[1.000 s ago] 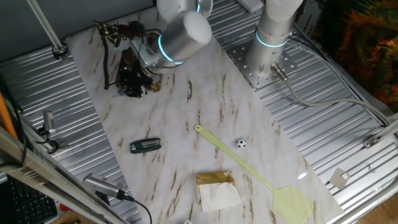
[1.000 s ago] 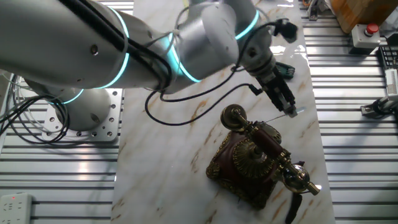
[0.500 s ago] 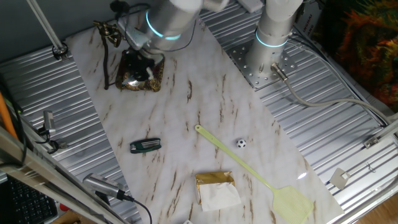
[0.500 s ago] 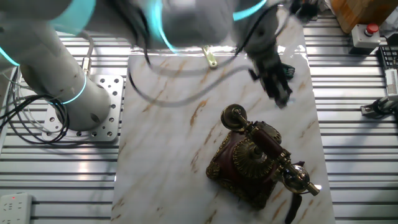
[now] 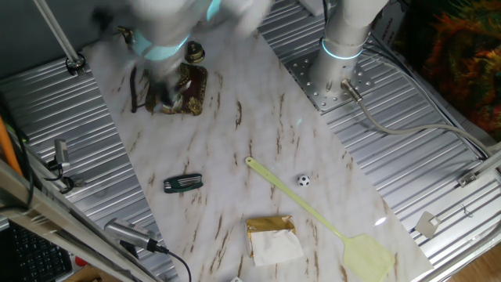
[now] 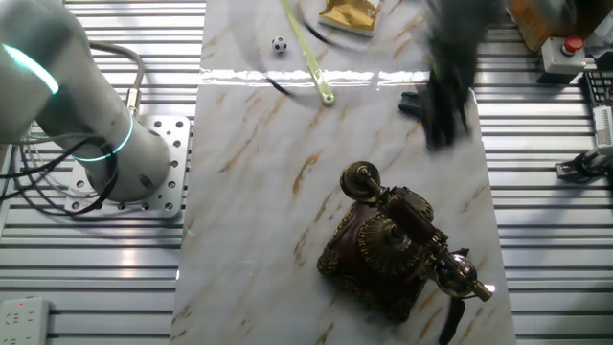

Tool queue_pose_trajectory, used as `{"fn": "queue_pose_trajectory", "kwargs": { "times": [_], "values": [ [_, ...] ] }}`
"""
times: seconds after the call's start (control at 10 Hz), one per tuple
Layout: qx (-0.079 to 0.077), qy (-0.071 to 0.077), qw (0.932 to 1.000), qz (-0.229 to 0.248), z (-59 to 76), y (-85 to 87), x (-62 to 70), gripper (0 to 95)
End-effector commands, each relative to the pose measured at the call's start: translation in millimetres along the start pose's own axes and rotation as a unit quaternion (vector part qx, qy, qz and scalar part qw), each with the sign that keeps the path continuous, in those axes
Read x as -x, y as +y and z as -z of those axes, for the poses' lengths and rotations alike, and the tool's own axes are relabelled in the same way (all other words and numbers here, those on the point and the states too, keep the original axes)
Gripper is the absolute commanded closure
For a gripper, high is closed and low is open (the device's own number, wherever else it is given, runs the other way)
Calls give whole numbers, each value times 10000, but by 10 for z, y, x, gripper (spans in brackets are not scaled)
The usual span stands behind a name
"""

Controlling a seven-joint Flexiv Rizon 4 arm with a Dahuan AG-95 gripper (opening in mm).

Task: Dial a number on an old rotary phone

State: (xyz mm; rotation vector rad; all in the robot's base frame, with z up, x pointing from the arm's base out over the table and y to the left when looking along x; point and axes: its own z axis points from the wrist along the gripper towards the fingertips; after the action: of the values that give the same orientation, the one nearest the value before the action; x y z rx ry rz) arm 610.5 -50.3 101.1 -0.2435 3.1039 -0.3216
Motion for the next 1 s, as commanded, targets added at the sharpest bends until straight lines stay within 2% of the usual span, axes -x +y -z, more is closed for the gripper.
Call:
{"fn": "queue_pose_trajectory", "kwargs": {
  "times": [0.1,0.2,0.3,0.4,0.5,0.6,0.7,0.9,1.0],
  "values": [
    [653,-265,9930,-951,373,70,-276,950],
    [742,-286,9916,-1017,350,97,-272,950],
    [628,-321,9928,-968,343,104,-271,950],
    [740,-315,9911,-1065,389,133,-278,950],
    [503,-285,9941,-917,391,126,-278,950],
    [599,-344,9928,-984,389,146,-278,950],
    [542,-374,9931,-971,381,162,-276,950],
    [589,-395,9926,-987,387,176,-277,950],
    [499,-372,9936,-940,388,171,-278,950]
  ]
}}
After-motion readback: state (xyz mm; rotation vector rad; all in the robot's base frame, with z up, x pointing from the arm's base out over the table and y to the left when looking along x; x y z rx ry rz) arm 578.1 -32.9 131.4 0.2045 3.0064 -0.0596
